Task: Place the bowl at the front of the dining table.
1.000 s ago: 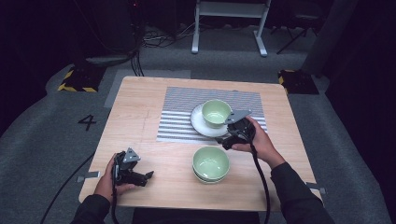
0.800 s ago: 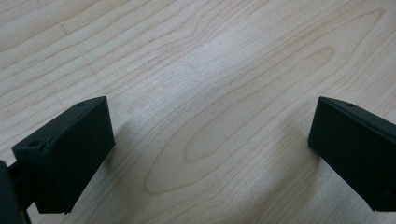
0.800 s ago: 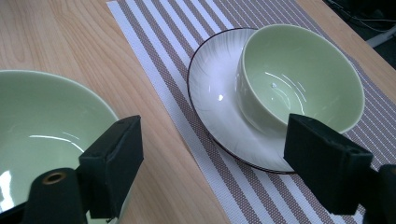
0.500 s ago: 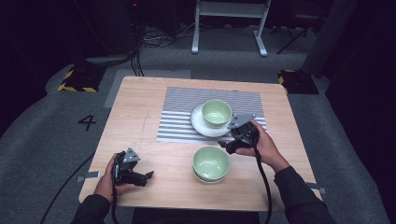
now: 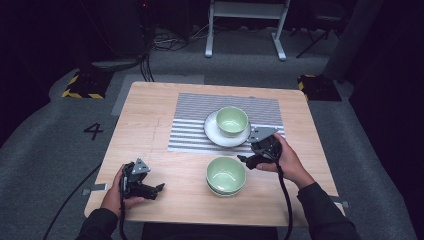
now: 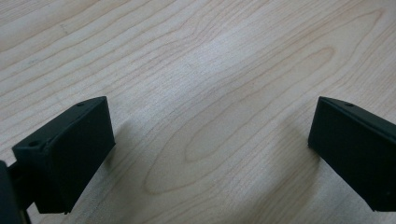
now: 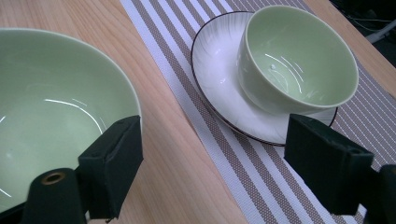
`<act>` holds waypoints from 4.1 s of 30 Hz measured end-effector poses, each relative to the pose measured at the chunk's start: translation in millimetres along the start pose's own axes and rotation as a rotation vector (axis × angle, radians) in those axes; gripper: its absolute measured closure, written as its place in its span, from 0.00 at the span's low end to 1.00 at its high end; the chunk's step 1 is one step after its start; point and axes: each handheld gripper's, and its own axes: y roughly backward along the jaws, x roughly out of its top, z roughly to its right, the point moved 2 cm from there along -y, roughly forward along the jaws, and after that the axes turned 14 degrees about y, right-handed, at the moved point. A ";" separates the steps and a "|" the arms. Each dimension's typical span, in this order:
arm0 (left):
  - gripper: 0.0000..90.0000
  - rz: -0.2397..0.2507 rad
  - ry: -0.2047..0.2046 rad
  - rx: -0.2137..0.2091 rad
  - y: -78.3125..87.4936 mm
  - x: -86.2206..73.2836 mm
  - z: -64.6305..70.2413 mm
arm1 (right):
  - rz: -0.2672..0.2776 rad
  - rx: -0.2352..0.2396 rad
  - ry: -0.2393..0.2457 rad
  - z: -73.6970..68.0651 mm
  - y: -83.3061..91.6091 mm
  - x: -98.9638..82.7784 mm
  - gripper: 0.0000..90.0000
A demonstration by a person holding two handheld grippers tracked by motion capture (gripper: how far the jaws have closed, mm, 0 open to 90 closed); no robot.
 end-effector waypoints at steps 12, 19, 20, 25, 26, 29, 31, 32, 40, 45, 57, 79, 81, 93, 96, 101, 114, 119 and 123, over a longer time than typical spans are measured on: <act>0.00 0.000 0.000 0.000 0.0 0.0 0.0 | -0.017 -0.006 0.010 -5.1 4.1 -8.4 0.22; 0.00 0.000 0.000 0.000 0.0 0.0 0.0 | -0.023 -0.008 0.021 -7.9 7.0 -14.6 0.21; 0.00 0.000 0.000 0.000 0.0 0.0 0.0 | -0.025 -0.009 0.020 -8.2 7.3 -15.2 0.21; 0.00 0.000 0.000 0.000 0.0 0.0 0.0 | -0.031 -0.007 0.014 -10.3 8.9 -20.1 0.21; 0.00 0.000 0.000 0.000 0.0 0.0 0.0 | -0.030 -0.007 0.009 -11.4 9.1 -21.3 0.21; 0.00 0.000 0.000 0.000 0.0 0.0 0.0 | -0.039 0.000 0.011 -13.7 8.7 -24.9 0.21; 0.00 0.000 0.000 0.000 0.0 0.0 0.0 | -0.042 -0.001 0.012 -15.6 8.0 -27.5 0.21; 0.00 0.000 -0.001 0.000 0.0 0.0 0.0 | -0.044 0.003 0.011 -16.8 8.0 -28.8 0.21; 0.00 0.001 -0.001 -0.001 0.0 0.0 0.0 | -0.046 -0.005 0.015 -25.1 10.5 -39.2 0.21; 0.00 0.000 0.000 0.000 0.0 0.0 0.0 | -0.051 -0.018 0.001 -29.2 12.2 -46.2 0.21; 0.00 0.000 0.000 0.000 0.0 0.0 0.0 | -0.060 -0.011 -0.019 -39.4 10.3 -66.5 0.21; 0.00 0.001 0.001 0.002 0.2 -0.2 0.0 | -0.088 0.003 -0.090 -49.2 5.9 -104.5 0.21; 0.00 0.000 0.001 0.001 0.2 -0.2 0.0 | -0.085 0.005 -0.094 -50.4 6.1 -106.9 0.21; 0.00 0.000 0.001 0.001 0.1 -0.1 0.0 | -0.060 0.031 -0.142 -57.9 6.1 -128.4 0.20; 0.00 0.000 0.000 0.001 0.0 0.0 -0.1 | -0.038 0.033 -0.188 -58.1 6.9 -133.6 0.20; 0.00 0.000 0.000 0.001 0.0 0.0 -0.1 | 0.012 0.041 -0.279 -58.0 7.7 -146.4 0.16; 0.00 0.000 -0.001 -0.001 -0.1 0.1 -0.2 | 0.075 0.025 -0.274 -59.2 8.1 -154.5 0.16; 0.00 0.000 0.000 -0.001 0.0 0.0 -0.1 | 0.075 0.026 -0.274 -59.2 8.1 -154.5 0.15; 0.00 -0.001 -0.001 -0.001 0.0 0.0 -0.2 | 0.075 0.026 -0.274 -59.2 8.1 -154.5 0.15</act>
